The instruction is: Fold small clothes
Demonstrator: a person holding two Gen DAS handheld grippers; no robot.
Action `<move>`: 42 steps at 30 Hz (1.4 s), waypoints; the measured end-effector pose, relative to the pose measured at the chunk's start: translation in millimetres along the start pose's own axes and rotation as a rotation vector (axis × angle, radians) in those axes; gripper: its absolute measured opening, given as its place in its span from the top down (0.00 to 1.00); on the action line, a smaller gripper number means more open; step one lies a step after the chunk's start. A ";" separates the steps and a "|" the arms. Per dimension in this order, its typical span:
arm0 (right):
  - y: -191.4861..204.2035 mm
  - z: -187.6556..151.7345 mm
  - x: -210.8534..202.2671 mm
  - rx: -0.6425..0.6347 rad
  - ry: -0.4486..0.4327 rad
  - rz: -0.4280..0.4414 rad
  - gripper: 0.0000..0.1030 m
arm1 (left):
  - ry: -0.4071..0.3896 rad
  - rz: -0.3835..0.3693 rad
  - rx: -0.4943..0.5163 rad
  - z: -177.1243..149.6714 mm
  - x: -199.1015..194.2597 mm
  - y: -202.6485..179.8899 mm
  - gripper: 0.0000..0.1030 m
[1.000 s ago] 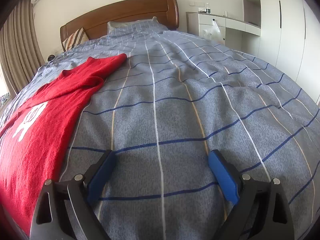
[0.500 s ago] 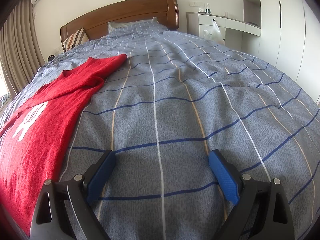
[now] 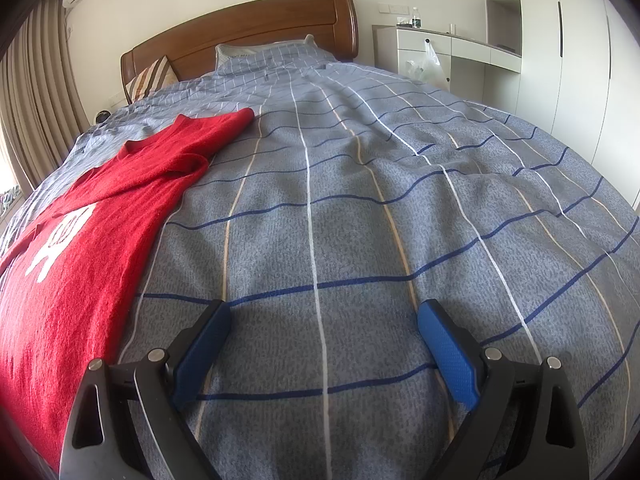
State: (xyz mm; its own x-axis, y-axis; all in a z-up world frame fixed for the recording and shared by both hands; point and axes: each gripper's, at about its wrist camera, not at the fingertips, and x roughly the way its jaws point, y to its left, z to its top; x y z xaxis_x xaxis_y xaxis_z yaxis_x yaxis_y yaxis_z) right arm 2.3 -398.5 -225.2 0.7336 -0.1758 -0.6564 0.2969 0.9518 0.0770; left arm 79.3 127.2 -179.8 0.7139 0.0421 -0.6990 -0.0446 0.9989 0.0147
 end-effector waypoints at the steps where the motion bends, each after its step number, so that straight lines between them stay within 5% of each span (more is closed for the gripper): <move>1: 0.1 0.0 -0.1 0.000 0.000 0.000 0.09 | 0.001 -0.002 0.000 -0.1 -0.3 0.1 0.00; 15: 0.3 0.1 -0.5 0.001 0.000 0.002 0.08 | 0.059 -0.030 0.022 4.7 -8.4 0.2 0.00; 25: 1.0 0.1 -0.9 0.002 -0.001 0.003 0.07 | 0.081 -0.126 -0.027 58.6 -25.2 26.4 0.00; 31: 0.8 0.1 -0.7 0.002 -0.001 0.003 0.07 | 0.107 -0.159 -0.248 102.5 -5.5 99.6 0.00; 38: 2.2 0.4 -1.2 -0.001 -0.002 0.000 0.07 | 0.145 -0.029 -0.458 133.1 32.7 203.3 0.03; 42: 3.2 1.0 -1.1 -0.003 -0.004 -0.002 0.06 | 0.200 -0.044 -0.523 127.9 56.4 221.7 0.19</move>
State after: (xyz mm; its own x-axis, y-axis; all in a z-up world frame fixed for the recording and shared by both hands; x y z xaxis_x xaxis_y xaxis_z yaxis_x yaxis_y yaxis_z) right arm 3.1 -395.5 -223.5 0.7355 -0.1782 -0.6537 0.2961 0.9523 0.0735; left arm 199.1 353.7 -124.5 0.5788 -0.0550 -0.8136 -0.3947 0.8542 -0.3384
